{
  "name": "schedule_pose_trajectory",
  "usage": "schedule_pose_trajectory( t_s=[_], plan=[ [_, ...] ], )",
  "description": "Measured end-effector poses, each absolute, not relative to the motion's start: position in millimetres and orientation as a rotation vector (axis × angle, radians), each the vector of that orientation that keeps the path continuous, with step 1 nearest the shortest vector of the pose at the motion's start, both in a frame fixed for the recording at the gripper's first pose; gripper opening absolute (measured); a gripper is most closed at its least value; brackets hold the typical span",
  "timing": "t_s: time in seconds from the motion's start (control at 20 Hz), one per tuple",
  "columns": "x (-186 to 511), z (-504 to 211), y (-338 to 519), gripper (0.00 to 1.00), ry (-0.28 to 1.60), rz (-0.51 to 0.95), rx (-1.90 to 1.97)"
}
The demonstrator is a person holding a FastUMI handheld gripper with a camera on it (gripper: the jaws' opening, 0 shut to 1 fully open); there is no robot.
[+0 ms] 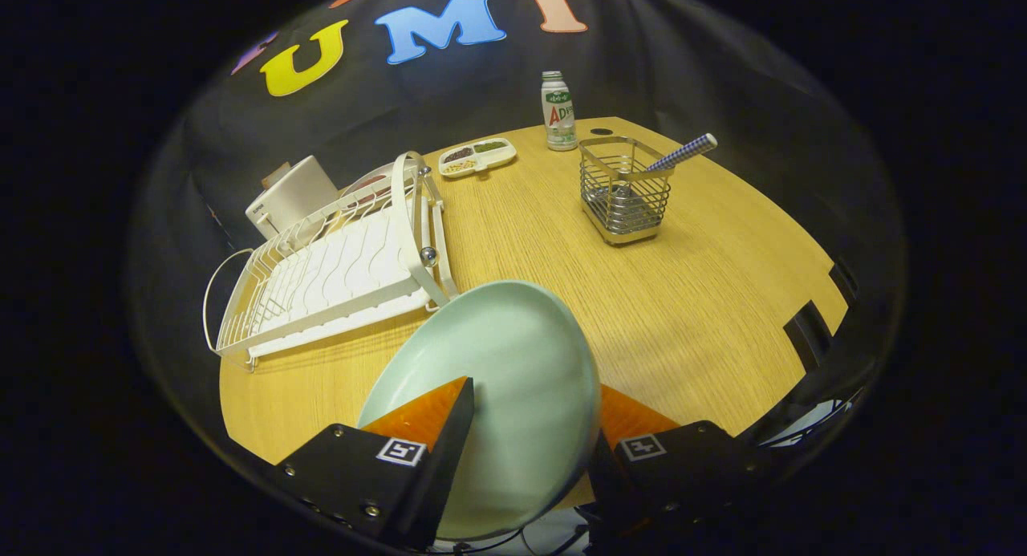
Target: Take the plate from the dish rack, then take the spoon from the basket and place it into the plate.
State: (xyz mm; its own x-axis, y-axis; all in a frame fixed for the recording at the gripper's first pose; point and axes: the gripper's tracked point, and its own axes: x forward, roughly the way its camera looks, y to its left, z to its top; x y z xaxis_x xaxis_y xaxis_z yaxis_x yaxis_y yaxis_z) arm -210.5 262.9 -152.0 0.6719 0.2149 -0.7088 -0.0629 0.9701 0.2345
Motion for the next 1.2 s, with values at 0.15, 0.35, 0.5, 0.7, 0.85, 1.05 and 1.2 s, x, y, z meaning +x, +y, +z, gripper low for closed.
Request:
schedule_pose_trajectory(
  t_s=[0.15,0.35,0.5,0.7,0.85,1.05,1.2],
  plan=[
    [-205.4,-149.5,260.3,0.76,0.810,0.146,0.206],
    [-201.1,-142.1,263.9,0.76,0.792,0.159,0.198],
    [-199.7,-137.4,268.1,0.76,0.776,0.171,0.193],
    [-200.1,-124.0,273.2,0.76,0.740,0.188,0.187],
    [-197.0,-100.4,271.9,0.76,0.670,0.194,0.164],
    [-186.2,-49.8,269.2,0.76,0.533,0.222,0.097],
    [-180.2,-0.6,268.8,0.76,0.410,0.260,0.051]
  ],
)
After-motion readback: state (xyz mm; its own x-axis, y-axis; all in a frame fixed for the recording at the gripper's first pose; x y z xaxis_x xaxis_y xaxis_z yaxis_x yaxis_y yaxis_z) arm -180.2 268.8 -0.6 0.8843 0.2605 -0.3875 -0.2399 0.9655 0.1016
